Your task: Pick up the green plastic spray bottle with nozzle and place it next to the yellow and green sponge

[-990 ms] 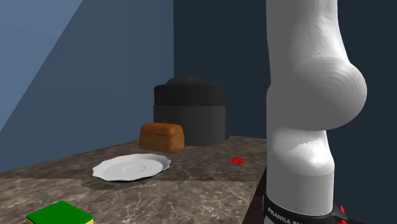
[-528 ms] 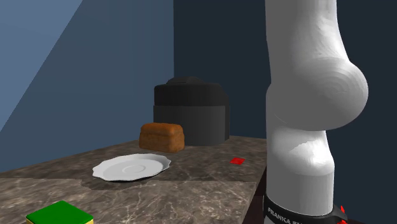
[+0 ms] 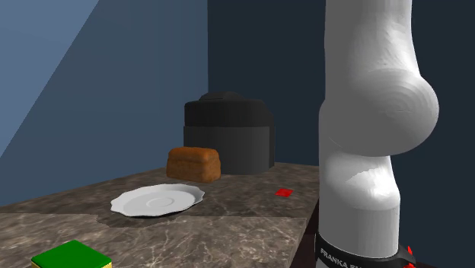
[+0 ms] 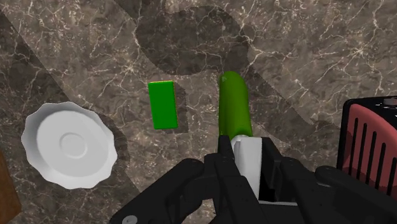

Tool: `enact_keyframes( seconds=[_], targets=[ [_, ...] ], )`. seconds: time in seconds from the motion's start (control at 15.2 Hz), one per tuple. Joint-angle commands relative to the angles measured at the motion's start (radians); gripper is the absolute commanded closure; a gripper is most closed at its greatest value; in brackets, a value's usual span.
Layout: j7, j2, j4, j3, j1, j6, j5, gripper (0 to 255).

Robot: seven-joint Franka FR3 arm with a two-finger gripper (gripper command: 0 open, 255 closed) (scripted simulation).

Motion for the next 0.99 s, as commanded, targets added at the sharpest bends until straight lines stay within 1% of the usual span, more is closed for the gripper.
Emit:
enact_keyframes(
  seconds=[0.0,0.92],
  targets=[
    [-0.005,-0.016,-0.045,-0.003,-0.002,0.031,0.008,255],
    [-0.030,-0.072,-0.294,-0.011,-0.007,0.231,0.034,255]
  ],
)
